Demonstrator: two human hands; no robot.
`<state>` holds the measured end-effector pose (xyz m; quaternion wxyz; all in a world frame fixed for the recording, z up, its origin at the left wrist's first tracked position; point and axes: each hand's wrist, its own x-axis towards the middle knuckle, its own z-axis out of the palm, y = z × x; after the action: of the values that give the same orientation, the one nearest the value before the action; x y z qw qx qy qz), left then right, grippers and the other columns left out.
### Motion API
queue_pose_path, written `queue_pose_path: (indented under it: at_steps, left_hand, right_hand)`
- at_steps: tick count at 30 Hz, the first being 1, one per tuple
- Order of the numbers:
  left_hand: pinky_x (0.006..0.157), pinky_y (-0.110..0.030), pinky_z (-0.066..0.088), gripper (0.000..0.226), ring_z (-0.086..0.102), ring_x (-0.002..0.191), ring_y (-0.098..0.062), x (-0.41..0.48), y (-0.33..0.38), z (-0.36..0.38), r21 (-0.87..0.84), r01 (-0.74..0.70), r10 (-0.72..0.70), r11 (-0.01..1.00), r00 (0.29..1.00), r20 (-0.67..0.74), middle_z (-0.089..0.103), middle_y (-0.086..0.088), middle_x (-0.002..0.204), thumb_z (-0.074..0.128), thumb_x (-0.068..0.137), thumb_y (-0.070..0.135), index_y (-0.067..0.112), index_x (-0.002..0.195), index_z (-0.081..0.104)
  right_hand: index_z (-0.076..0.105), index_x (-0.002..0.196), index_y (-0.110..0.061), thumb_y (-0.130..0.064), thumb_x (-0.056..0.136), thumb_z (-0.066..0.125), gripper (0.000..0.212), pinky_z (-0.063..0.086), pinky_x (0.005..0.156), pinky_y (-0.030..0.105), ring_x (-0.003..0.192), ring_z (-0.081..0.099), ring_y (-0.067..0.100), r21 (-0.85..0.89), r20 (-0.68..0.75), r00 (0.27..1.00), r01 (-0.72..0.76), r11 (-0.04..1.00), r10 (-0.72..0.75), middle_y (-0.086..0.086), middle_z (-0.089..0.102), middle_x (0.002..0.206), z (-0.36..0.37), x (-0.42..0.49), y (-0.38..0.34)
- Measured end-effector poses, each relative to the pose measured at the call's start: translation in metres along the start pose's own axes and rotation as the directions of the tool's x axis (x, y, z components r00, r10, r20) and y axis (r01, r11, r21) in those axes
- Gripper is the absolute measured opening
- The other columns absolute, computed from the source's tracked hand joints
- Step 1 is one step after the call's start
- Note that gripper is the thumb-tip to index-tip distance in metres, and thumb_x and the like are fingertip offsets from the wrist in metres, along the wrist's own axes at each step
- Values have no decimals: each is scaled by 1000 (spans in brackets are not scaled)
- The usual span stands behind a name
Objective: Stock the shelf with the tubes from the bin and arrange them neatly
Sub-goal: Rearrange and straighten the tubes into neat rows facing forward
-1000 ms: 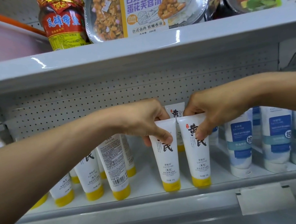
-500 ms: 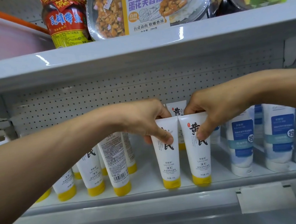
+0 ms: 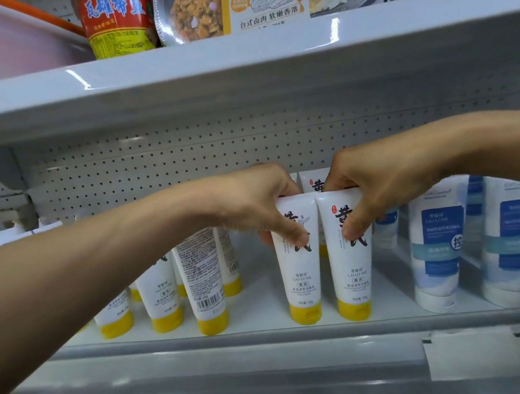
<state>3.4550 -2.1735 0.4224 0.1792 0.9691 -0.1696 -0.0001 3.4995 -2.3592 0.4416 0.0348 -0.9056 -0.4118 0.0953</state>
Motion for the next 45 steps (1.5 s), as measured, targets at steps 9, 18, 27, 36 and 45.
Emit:
queue_pose_path:
  at_steps: [9, 18, 27, 36, 45]
  left_hand:
    - [66, -21, 58, 21, 73, 78, -12, 4, -3, -4, -2, -1, 1, 1000, 999, 41, 77, 1, 87, 82, 76, 23, 10, 93, 75]
    - [69, -23, 58, 20, 72, 81, -13, 2, -2, -8, 27, -35, 33, 999, 996, 88, 77, 2, 89, 80, 78, 23, 11, 94, 75]
    - [70, -24, 59, 19, 73, 81, -14, 1, -1, -8, 53, -31, 26, 998, 996, 91, 77, 1, 88, 80, 79, 23, 11, 93, 75]
    - [88, -34, 57, 31, 70, 91, -7, -4, 0, -11, 76, -48, 42, 996, 997, 69, 74, 8, 100, 79, 79, 31, 19, 106, 69]
    - [94, -15, 49, 29, 64, 104, 4, -40, -46, -66, -59, -16, 2, 998, 971, -240, 73, 11, 108, 50, 98, 6, 24, 108, 70]
  right_hand:
    - [69, 99, -20, -29, 78, 76, 23, 60, 74, 26, 79, 73, 8, 31, 26, 999, -26, 999, 25, -6, 76, 93, -2, 5, 1]
    - [69, 101, -19, -31, 80, 74, 25, 60, 75, 26, 81, 73, 8, 19, 40, 999, -19, 1000, 19, -6, 75, 96, -3, 4, 1]
    - [70, 100, -17, -28, 81, 74, 23, 59, 68, 22, 77, 73, 8, 35, 50, 998, -34, 999, 32, -5, 76, 94, -3, 5, 2]
    - [66, 104, -24, -38, 79, 73, 30, 59, 83, 29, 87, 72, 6, -10, 89, 996, -5, 1000, 6, -8, 74, 99, -8, 4, 1]
    - [68, 88, -27, -67, 64, 46, 52, 54, 80, 28, 79, 68, -1, 8, -198, 974, 111, 994, -107, -18, 71, 82, -35, 16, -4]
